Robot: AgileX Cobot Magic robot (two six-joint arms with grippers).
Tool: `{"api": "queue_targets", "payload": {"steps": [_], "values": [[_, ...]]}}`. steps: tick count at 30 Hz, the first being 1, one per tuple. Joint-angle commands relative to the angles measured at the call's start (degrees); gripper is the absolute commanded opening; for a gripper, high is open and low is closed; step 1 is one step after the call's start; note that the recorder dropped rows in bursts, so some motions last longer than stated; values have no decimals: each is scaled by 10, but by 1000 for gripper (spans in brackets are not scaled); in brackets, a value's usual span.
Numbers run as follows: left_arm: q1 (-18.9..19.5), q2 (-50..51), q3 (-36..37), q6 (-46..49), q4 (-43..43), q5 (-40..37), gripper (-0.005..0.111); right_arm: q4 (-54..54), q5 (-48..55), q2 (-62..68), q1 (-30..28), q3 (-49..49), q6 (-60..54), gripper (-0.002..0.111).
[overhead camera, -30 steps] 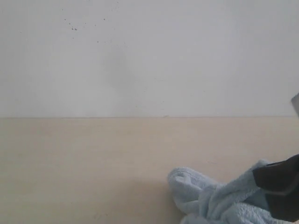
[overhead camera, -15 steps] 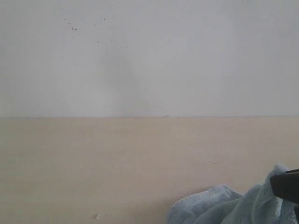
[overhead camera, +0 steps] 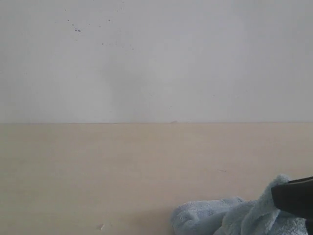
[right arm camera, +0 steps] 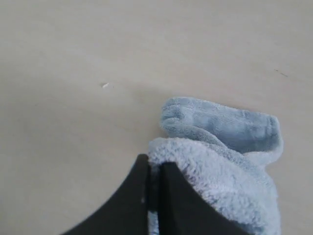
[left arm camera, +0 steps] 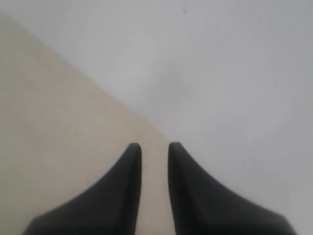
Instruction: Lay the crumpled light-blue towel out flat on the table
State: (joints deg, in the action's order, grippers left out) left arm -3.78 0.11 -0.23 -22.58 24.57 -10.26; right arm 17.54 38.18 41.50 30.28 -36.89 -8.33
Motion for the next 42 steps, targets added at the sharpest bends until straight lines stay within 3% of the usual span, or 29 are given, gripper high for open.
{"api": "queue_targets", "payload": {"steps": [1,2,3,4,6,9,12,13,17,19,29,34,42], "values": [[-1,-1,-25,167,168,-144,21,136,-28,-2,3,-4,-123,0],[-1,-1,-35,318,313,-173,21,167,-42,-2,3,-4,-146,0],[-1,-1,-39,381,372,-188,21,174,-48,-2,3,-4,-153,0],[-1,-1,-45,518,502,-228,21,184,-54,-2,3,-11,-166,0],[-1,7,-45,633,612,-297,21,185,-41,13,3,-38,-176,0],[-1,61,-45,652,604,-347,21,185,-16,54,3,-97,-186,0],[-1,131,-45,734,633,-417,22,195,11,99,3,-143,-198,0],[-1,147,-45,760,646,-433,25,206,9,108,3,-148,-205,0],[-1,223,-45,892,705,-483,60,234,4,124,3,-147,-233,0],[-1,250,-45,934,729,-505,65,236,-4,125,3,-147,-234,0],[-1,401,-49,1101,754,-555,63,276,-25,154,3,-147,-253,0],[-1,478,-64,1163,754,-562,63,359,-37,196,3,-150,-328,0],[-3,602,-119,1253,754,-576,63,394,-26,270,3,-218,-362,0]]}}
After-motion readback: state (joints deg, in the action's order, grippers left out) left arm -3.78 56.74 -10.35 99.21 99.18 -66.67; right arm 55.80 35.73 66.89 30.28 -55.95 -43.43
